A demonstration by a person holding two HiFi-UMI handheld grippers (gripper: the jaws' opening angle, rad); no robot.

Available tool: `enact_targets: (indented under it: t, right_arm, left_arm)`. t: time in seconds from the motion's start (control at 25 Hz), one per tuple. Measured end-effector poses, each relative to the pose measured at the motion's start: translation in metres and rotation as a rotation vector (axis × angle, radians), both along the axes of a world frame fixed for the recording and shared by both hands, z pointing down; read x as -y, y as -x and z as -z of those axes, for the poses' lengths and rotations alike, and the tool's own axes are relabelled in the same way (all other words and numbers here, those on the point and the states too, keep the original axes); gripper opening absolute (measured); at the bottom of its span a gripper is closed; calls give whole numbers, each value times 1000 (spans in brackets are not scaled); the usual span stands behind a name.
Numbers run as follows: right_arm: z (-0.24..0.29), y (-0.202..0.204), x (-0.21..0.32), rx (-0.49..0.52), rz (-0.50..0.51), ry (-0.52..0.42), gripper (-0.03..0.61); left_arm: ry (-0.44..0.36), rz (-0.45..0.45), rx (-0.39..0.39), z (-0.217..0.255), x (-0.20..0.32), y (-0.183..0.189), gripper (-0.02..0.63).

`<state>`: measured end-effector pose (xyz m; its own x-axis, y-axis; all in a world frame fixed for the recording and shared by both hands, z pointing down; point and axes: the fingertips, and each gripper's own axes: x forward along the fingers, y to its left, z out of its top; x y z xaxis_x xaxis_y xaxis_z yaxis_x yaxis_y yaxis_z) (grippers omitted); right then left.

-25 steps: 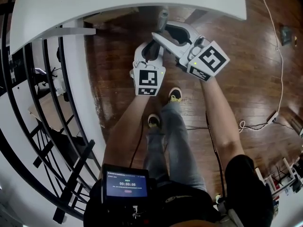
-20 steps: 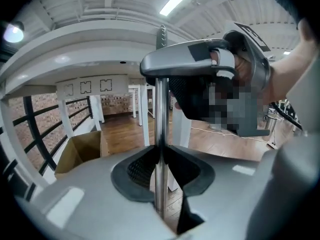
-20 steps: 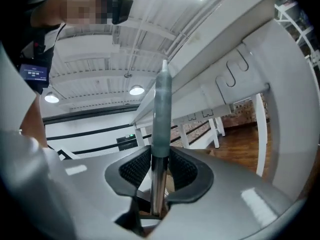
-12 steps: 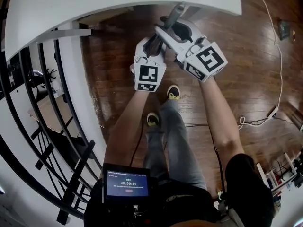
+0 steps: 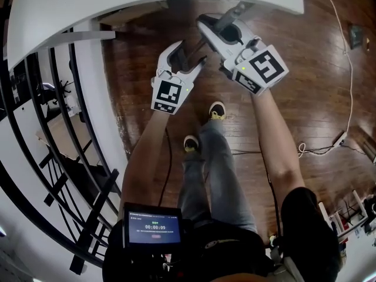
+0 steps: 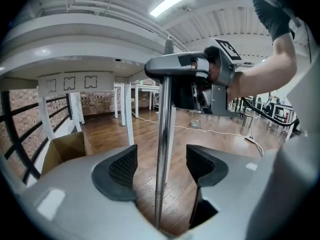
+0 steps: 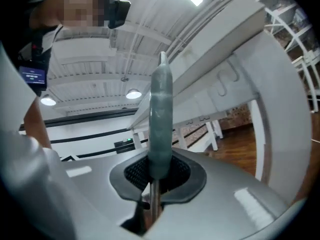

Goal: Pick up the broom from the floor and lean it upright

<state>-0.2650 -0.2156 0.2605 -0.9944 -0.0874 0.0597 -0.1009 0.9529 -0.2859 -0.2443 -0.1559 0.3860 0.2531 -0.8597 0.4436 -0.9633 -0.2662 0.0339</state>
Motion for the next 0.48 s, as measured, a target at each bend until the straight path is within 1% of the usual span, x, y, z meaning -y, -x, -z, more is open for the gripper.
enact_targets:
  t: [0.12, 0.2, 0.28, 0.32, 0.4, 0.48]
  right_arm:
    - [11, 15, -27, 27, 189, -8, 32]
    - [18, 21, -45, 52, 309, 12, 32]
    - [25, 24, -59, 84, 417, 40, 34]
    - [26, 26, -64, 96, 458, 50, 34]
    - [24, 31, -66, 97, 490, 49, 34]
    - [14, 37, -61, 61, 450, 8, 39]
  left_arm:
    - [10, -22, 11, -6, -8, 3, 322]
    - [11, -46, 16, -7, -10, 2, 317]
    - [13, -81, 22, -8, -11, -2, 293]
    - [12, -94, 24, -8, -10, -3, 248]
    - [21, -91, 19, -12, -7, 1, 79]
    - [55, -78, 6, -21, -2, 5, 75]
